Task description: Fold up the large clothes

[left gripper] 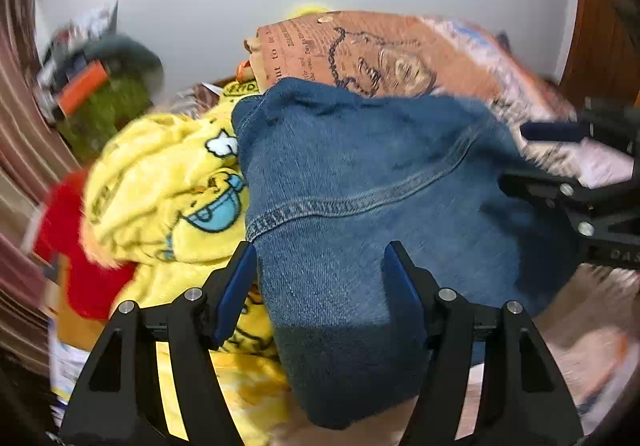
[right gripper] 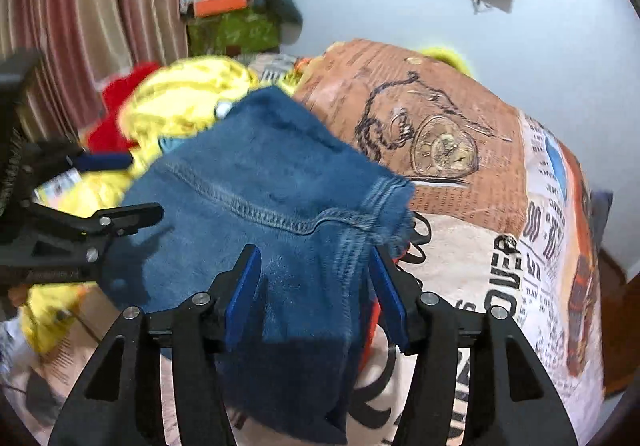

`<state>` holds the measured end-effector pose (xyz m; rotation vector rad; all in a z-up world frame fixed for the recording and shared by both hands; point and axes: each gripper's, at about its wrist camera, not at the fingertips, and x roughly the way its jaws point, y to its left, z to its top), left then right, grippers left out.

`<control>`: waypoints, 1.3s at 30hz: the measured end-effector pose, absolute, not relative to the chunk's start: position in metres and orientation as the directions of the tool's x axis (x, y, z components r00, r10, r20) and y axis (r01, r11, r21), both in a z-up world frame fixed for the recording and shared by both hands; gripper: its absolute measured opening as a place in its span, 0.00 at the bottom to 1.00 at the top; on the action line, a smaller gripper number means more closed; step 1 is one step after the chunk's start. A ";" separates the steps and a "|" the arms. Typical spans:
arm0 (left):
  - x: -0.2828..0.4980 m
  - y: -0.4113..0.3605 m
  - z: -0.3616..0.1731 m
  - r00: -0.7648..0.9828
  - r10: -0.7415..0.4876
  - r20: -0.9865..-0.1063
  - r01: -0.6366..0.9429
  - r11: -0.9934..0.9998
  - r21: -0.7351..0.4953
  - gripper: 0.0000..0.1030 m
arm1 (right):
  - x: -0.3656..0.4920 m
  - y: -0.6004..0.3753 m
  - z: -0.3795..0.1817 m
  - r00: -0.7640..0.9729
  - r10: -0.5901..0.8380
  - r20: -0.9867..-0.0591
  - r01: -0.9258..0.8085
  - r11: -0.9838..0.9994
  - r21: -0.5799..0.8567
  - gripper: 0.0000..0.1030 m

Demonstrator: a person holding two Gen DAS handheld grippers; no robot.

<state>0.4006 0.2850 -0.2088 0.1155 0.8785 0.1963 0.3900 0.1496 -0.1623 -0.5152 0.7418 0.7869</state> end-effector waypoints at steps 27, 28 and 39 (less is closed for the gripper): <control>0.344 0.323 -0.224 0.590 0.096 -0.802 -0.260 0.963 -0.076 0.82 | 0.403 0.035 -0.161 0.440 0.473 -0.763 -0.636 0.764 0.107 0.70; 0.341 0.323 -0.217 0.599 0.093 -0.796 -0.267 0.960 -0.088 0.82 | 0.398 0.031 -0.153 0.451 0.484 -0.750 -0.636 0.764 0.111 0.70; 0.264 0.267 -0.072 0.817 0.159 -0.554 -0.251 0.964 -0.093 0.82 | 0.299 0.004 -0.021 0.584 0.645 -0.493 -0.700 0.707 0.096 0.70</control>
